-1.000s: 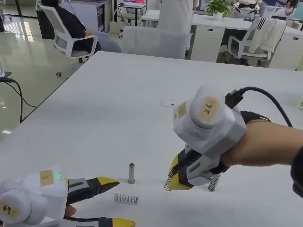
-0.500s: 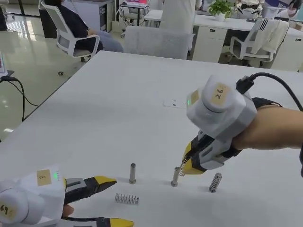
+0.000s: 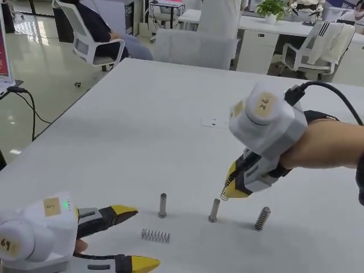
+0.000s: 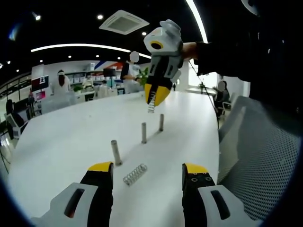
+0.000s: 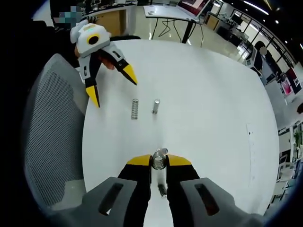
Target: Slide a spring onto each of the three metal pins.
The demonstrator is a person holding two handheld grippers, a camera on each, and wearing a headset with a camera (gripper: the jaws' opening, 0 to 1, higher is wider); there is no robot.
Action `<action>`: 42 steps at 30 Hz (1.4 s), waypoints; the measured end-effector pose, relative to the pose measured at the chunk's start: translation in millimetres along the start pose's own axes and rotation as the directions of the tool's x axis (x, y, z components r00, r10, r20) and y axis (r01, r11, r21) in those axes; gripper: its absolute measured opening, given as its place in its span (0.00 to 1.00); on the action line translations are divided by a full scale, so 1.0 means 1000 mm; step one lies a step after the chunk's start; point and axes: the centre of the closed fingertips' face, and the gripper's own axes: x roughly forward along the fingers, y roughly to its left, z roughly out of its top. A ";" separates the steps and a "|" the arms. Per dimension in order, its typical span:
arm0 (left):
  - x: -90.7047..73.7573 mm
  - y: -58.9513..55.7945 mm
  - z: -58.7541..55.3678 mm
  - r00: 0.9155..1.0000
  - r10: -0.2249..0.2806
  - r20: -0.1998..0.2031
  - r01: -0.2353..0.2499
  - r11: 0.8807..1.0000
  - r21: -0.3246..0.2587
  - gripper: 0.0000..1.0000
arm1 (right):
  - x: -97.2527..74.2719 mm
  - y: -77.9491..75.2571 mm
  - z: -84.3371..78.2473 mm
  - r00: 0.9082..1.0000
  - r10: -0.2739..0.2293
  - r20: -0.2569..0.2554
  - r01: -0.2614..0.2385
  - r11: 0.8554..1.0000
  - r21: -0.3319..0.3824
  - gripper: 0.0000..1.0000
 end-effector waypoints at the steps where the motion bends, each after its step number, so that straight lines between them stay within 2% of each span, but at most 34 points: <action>1: 0.000 0.001 0.000 1.000 0.003 -0.001 -0.003 1.000 0.001 0.54 | 0.000 -0.001 0.000 1.000 0.000 0.001 0.000 1.000 0.001 0.08; 10: 0.001 0.006 -0.002 1.000 0.021 -0.013 -0.021 1.000 -0.008 0.58 | 0.009 -0.008 -0.002 1.000 0.008 -0.021 -0.008 1.000 0.002 0.08; 18: 0.002 0.005 -0.005 0.999 0.019 -0.026 -0.019 1.000 -0.020 0.61 | 0.017 -0.009 -0.003 0.999 0.019 -0.034 -0.019 1.000 0.002 0.08; 42: 0.001 0.006 -0.010 0.999 0.018 -0.040 -0.019 0.999 -0.033 0.59 | 0.034 -0.011 -0.005 0.997 0.051 -0.060 -0.050 0.999 0.008 0.08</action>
